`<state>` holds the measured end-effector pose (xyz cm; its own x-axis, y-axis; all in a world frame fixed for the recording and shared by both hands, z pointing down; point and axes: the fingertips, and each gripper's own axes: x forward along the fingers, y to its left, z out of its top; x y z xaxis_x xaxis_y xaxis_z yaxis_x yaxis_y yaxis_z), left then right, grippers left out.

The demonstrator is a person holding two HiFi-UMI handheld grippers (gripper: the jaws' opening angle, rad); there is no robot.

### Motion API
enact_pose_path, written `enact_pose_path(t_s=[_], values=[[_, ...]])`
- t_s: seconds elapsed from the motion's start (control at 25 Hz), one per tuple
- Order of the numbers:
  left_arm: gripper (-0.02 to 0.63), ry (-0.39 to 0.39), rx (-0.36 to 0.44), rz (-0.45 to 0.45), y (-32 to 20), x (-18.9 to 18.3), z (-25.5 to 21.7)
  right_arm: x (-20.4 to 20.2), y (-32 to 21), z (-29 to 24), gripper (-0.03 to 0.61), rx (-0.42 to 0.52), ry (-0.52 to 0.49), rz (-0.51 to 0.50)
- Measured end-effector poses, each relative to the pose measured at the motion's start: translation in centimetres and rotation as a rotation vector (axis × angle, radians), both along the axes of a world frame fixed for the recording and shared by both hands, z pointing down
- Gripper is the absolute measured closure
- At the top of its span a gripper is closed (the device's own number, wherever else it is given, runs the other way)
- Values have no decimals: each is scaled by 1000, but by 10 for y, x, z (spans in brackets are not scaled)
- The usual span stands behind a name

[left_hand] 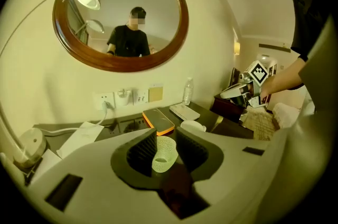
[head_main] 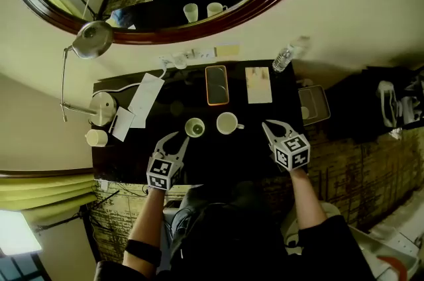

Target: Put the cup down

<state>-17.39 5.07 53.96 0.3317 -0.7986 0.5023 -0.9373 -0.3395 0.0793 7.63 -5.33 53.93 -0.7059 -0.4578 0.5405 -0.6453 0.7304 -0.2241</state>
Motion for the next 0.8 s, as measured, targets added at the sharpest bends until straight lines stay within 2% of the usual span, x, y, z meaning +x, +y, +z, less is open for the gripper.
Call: enact_pose_path(t_s=[0.08,0.12,0.32,0.44,0.8], values=[[601,-12,-1,-44,1,-8,-12,0,-4,-7,568,25,17,-3],[609,-6,-6,-66,2,-11,-16,0,-5,-10,568,36,23,-5],[609,54,-35,-146,5,-27,-32,-4,-9,-32,568,70,7,-4],[609,50,-35,-167,6,-37,-38,-10,-5,-41,568,79,-7,-3],[609,68,-46,-153,8,-37,-53,-33,5,-46,569,89,2,-51]])
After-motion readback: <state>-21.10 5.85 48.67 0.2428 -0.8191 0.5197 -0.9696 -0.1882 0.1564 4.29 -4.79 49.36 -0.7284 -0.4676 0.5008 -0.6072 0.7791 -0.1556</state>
